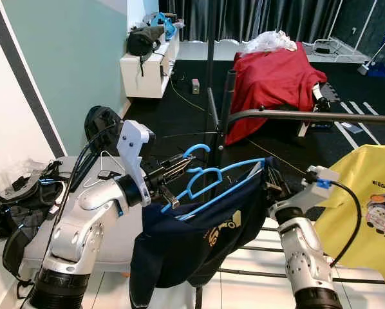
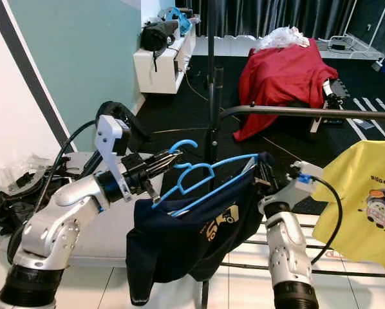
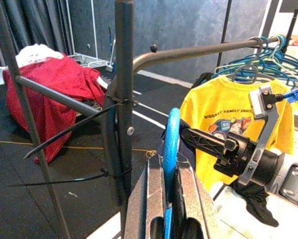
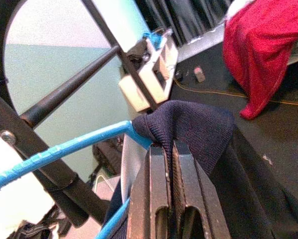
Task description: Hang hanger
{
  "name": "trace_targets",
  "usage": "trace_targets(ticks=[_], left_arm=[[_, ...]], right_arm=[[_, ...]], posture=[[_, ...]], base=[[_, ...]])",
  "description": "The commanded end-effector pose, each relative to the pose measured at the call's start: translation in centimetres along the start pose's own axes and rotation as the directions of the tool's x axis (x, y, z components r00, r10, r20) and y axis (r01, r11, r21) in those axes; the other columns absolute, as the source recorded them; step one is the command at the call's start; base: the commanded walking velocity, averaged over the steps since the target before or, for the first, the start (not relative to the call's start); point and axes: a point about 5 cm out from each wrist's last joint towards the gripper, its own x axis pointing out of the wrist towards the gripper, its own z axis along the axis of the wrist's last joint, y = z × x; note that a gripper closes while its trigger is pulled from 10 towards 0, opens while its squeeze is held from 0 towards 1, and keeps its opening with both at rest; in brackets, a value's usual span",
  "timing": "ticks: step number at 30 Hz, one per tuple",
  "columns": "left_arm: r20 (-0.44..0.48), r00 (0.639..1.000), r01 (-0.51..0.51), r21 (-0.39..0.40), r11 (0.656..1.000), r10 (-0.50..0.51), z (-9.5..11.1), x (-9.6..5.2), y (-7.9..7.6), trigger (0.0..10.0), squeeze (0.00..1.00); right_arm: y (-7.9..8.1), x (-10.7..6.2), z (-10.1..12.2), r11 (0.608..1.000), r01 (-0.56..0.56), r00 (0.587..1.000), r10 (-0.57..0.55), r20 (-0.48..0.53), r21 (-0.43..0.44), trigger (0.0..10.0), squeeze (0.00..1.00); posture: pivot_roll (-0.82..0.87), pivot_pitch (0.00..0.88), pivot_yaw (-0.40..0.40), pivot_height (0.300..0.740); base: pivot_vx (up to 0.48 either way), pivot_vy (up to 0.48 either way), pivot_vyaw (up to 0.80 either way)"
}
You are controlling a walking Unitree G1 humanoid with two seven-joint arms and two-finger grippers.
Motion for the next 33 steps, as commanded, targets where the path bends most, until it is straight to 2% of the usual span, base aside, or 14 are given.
trace_targets(ticks=[1,10,12,15,16,17,18,20,21,23,30,31,32,33], left_arm=[[0.041,0.999,0.014,0.047,0.999,-0.016,1.2,-0.2,-0.3,0.0,0.0],[0.046,0.999,0.002,0.054,0.999,-0.004,1.3,-0.2,-0.2,0.0,0.0],[0.052,0.999,-0.011,0.063,0.998,0.007,1.4,-0.3,0.0,0.0,0.0],[0.052,0.999,-0.011,0.063,0.998,0.007,1.4,-0.3,0.0,0.0,0.0],[0.051,0.999,-0.022,0.07,0.997,0.019,1.4,-0.3,0.2,0.0,0.0],[0.051,0.999,-0.022,0.07,0.997,0.019,1.4,-0.3,0.2,0.0,0.0],[0.048,0.998,-0.034,0.076,0.997,0.03,1.4,-0.4,0.4,0.0,0.0],[0.048,0.998,-0.034,0.076,0.997,0.03,1.4,-0.4,0.4,0.0,0.0],[0.047,0.998,-0.04,0.078,0.996,0.037,1.3,-0.4,0.5,0.0,0.0],[0.045,0.998,-0.043,0.079,0.996,0.039,1.3,-0.4,0.6,0.0,0.0],[0.044,0.998,-0.039,0.081,0.996,0.036,1.4,-0.3,0.6,0.0,0.0],[0.044,0.998,-0.039,0.082,0.996,0.035,1.4,-0.3,0.6,0.0,0.0],[0.044,0.998,-0.039,0.082,0.996,0.035,1.4,-0.3,0.6,0.0,0.0],[0.044,0.998,-0.038,0.082,0.996,0.035,1.4,-0.3,0.6,0.0,0.0]], right_arm=[[-0.4,-0.1,-0.6,1.0,0.008,0.999,-0.008,-0.044,0.011,0.0,0.0],[-0.5,0.1,-0.8,1.0,0.009,0.998,-0.01,-0.062,-0.007,0.0,0.0],[-0.1,-0.1,-0.4,0.964,-0.035,0.998,0.022,-0.053,-0.263,0.0,0.0],[-0.1,-0.1,-0.4,0.964,-0.035,0.998,0.022,-0.053,-0.263,0.0,0.0],[0.9,-0.5,-0.3,0.872,-0.127,0.992,0.111,-0.061,-0.472,0.0,0.0],[0.9,-0.5,-0.3,0.872,-0.127,0.992,0.111,-0.061,-0.472,0.0,0.0],[2.3,-1.0,-0.2,0.703,-0.228,0.969,0.23,-0.088,-0.673,0.0,0.0],[2.3,-1.0,-0.2,0.703,-0.228,0.969,0.23,-0.088,-0.673,0.0,0.0],[3.3,-1.5,-0.5,0.589,-0.277,0.947,0.3,-0.112,-0.759,0.0,0.0],[3.6,-1.8,-0.7,0.542,-0.293,0.937,0.326,-0.124,-0.788,0.5,0.0],[2.9,-1.5,-0.7,0.609,-0.245,0.958,0.272,-0.091,-0.755,1.3,0.0],[2.6,-1.3,-0.5,0.662,-0.215,0.967,0.245,-0.063,-0.718,1.4,0.0],[2.6,-1.3,-0.5,0.662,-0.215,0.967,0.245,-0.063,-0.718,1.4,0.0],[2.4,-1.2,0.0,0.728,-0.174,0.975,0.221,-0.013,-0.663,0.0,0.0]], posture=[[-0.07,0.097,-0.013,0.735],[-0.06,0.078,-0.024,0.735],[-0.06,0.065,-0.031,0.735],[-0.06,0.065,-0.031,0.735],[-0.06,0.061,-0.036,0.735],[-0.06,0.061,-0.036,0.735],[-0.06,0.061,-0.035,0.735],[-0.06,0.061,-0.035,0.735],[-0.06,0.065,-0.034,0.735],[-0.06,0.065,-0.032,0.735],[-0.06,0.067,-0.031,0.735],[-0.06,0.067,-0.031,0.735],[-0.06,0.067,-0.031,0.735],[-0.06,0.066,-0.031,0.735]], base=[[0.0,0.0,0.0],[0.0,0.0,0.0],[0.0,0.0,0.0],[0.0,0.0,0.0],[0.0,0.0,0.0],[0.0,0.0,0.0],[0.0,0.0,0.0],[0.0,0.0,0.0],[0.0,0.0,0.0],[0.0,0.0,0.0],[0.0,0.0,0.0],[0.0,0.0,0.0],[0.0,0.0,0.0],[0.0,0.0,0.0]])
